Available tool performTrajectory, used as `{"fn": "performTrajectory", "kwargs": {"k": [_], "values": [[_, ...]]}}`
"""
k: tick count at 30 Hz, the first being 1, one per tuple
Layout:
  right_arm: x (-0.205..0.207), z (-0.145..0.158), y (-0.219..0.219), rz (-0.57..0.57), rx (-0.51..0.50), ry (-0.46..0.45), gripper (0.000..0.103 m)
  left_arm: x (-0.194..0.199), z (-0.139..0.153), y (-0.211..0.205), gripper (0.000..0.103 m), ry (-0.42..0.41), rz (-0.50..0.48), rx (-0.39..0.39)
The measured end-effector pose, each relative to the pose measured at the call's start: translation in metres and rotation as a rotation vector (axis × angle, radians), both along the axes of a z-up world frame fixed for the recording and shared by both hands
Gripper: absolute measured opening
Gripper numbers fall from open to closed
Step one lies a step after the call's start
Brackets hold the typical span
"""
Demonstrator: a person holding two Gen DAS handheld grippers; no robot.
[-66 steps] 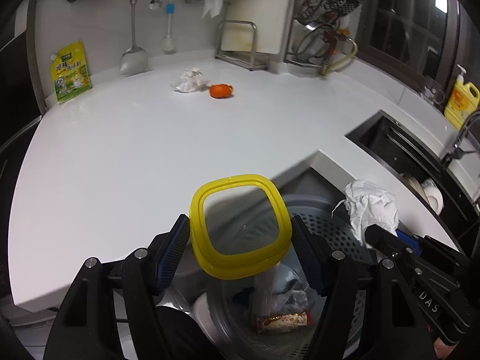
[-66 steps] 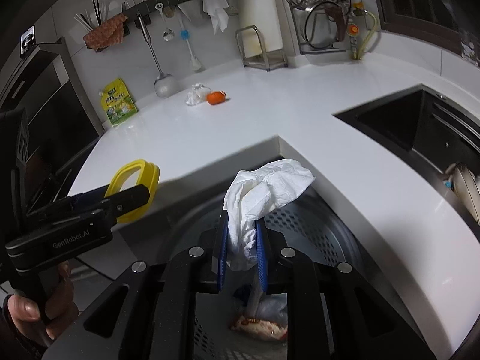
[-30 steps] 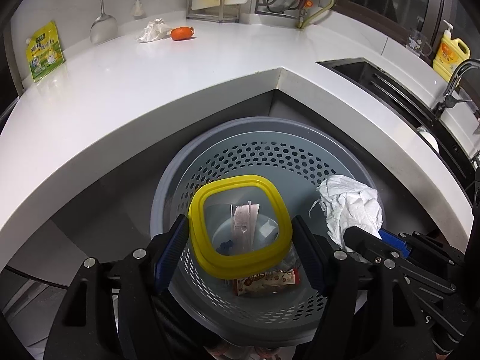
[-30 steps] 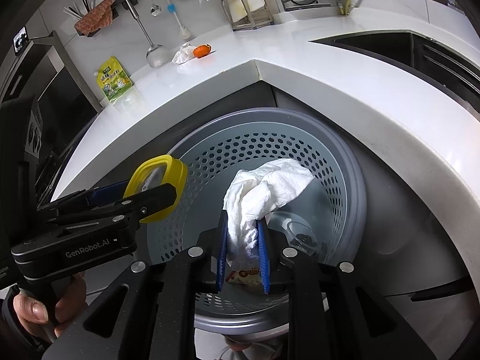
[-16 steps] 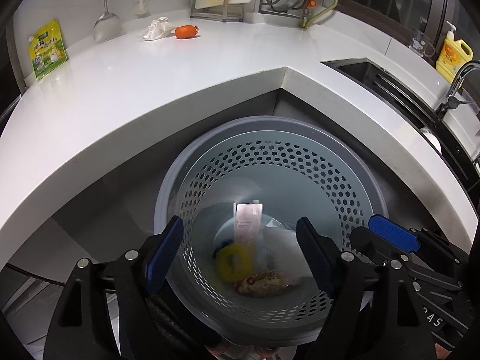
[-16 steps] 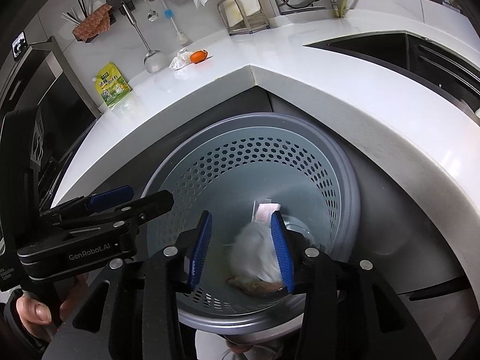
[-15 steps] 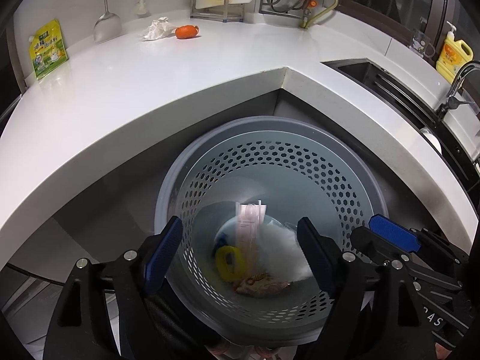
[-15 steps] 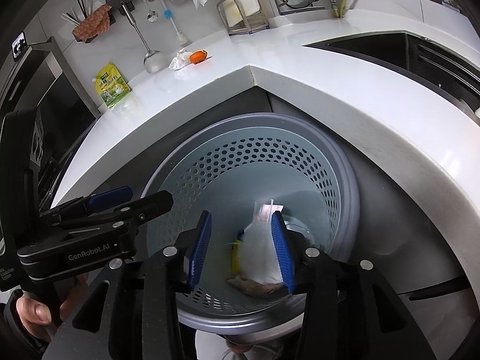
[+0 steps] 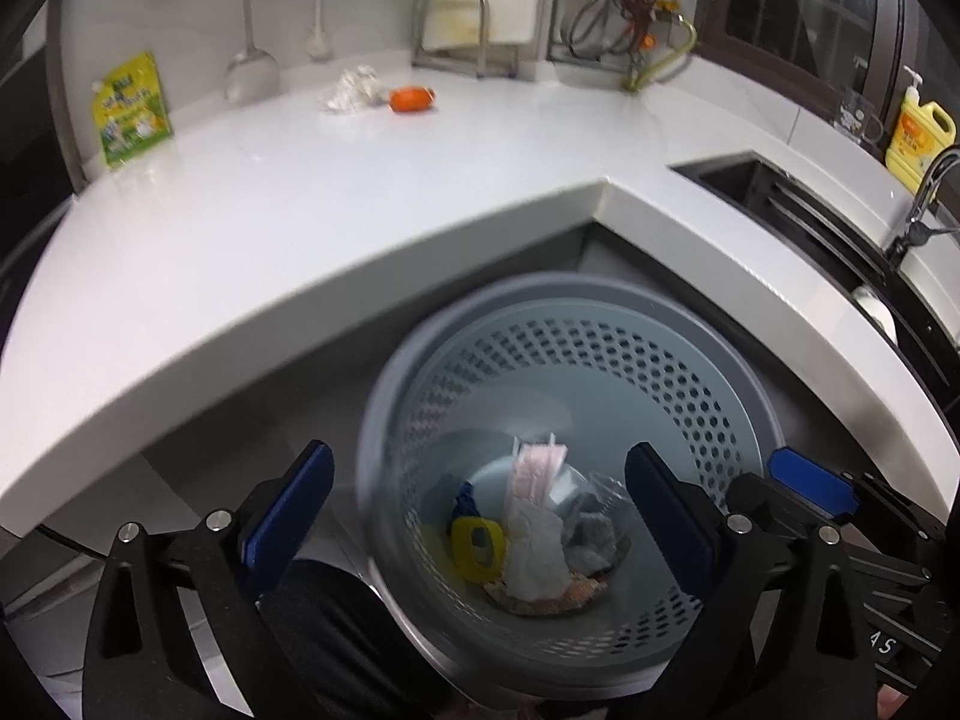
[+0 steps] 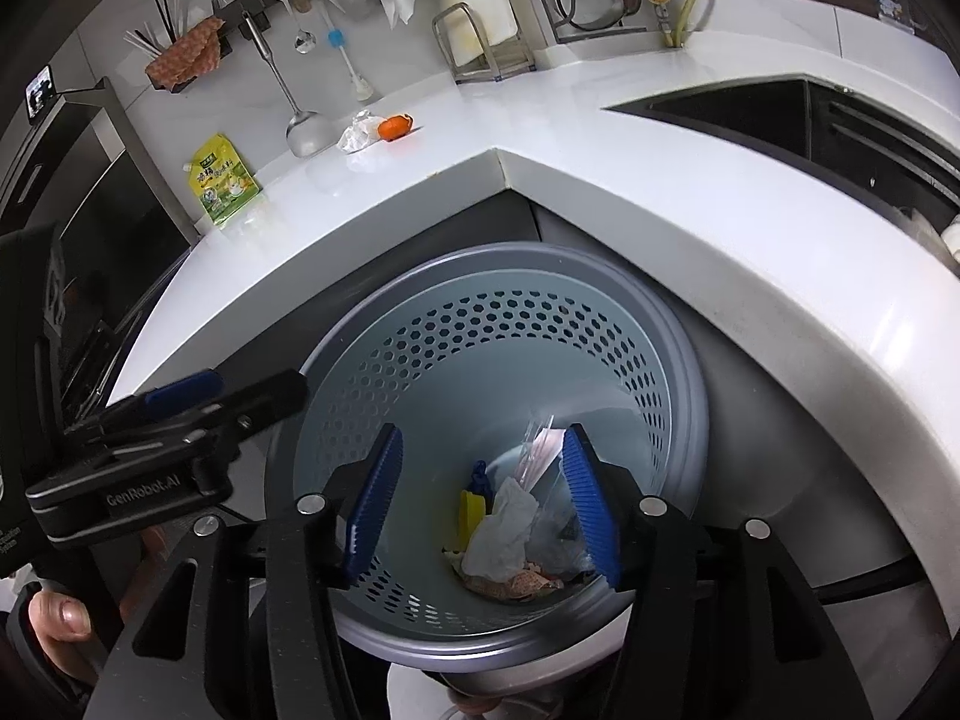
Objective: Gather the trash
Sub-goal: 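Move both tools back toward the paper and orange peel on the counter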
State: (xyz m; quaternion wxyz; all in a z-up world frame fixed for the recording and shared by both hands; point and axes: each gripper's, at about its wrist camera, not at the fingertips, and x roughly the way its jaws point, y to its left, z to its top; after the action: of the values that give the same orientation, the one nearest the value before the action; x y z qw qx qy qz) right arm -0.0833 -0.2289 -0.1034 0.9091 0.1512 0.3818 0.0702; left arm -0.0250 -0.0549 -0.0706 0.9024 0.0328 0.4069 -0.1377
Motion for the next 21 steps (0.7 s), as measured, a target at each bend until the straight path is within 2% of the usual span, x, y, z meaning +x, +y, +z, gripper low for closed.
{"fn": "performTrajectory", "kwargs": {"k": [4, 11, 21], "values": [[0.0, 0.007, 0.002, -0.001, -0.013, -0.016, 0.059, -0.003, 0.009, 0.005, 0.096, -0.057, 0.018, 0.029], [0.011, 0.02, 0.005, 0.009, -0.012, -0.038, 0.059, -0.005, 0.025, 0.016, 0.096, -0.131, 0.048, 0.028], [0.044, 0.052, 0.018, 0.06, -0.032, -0.097, 0.061, 0.017, 0.056, 0.039, 0.097, -0.17, 0.107, -0.004]]}}
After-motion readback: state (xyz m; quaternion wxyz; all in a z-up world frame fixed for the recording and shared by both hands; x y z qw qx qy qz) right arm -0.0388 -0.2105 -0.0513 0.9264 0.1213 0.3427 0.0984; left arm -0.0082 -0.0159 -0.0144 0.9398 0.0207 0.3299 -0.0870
